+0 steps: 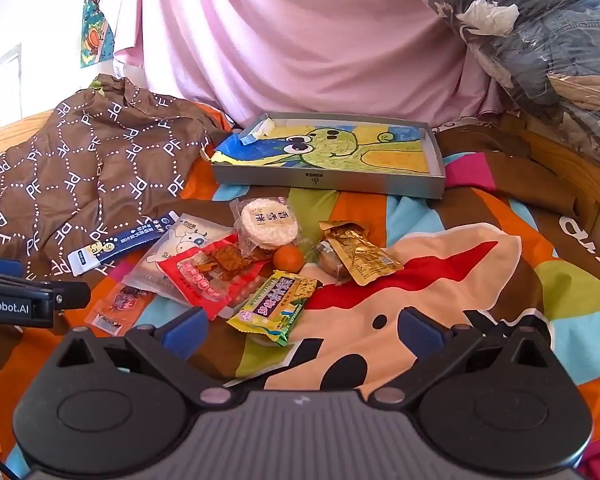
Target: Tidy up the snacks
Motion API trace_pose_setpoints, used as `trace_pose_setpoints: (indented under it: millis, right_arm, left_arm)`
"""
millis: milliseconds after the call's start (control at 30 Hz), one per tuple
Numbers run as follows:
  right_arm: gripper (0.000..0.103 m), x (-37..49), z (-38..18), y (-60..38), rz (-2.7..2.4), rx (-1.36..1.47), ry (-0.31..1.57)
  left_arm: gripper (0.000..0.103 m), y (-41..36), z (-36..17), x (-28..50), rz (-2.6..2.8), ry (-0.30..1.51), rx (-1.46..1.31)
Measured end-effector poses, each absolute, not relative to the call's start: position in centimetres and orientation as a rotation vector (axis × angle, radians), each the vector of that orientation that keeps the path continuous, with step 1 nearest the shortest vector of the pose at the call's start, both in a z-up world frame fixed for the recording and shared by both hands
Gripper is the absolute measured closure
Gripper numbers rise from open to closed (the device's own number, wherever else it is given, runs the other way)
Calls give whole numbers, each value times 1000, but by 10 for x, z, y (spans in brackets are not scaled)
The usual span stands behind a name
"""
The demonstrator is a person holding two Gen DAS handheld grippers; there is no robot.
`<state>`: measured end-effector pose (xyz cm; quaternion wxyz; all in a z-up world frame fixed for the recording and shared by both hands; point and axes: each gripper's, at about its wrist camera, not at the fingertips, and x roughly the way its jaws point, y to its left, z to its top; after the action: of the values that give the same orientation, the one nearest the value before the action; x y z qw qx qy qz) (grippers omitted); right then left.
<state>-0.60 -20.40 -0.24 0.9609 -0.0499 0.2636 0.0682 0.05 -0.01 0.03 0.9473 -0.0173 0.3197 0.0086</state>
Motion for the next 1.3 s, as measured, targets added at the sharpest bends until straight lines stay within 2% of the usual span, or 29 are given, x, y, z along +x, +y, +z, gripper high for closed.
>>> trace_pose_setpoints:
  millis: [1300]
  right_arm:
    - [0, -8, -5, -202, 143, -97, 541]
  left_arm:
    - [1, -5, -2, -3, 18, 655, -33]
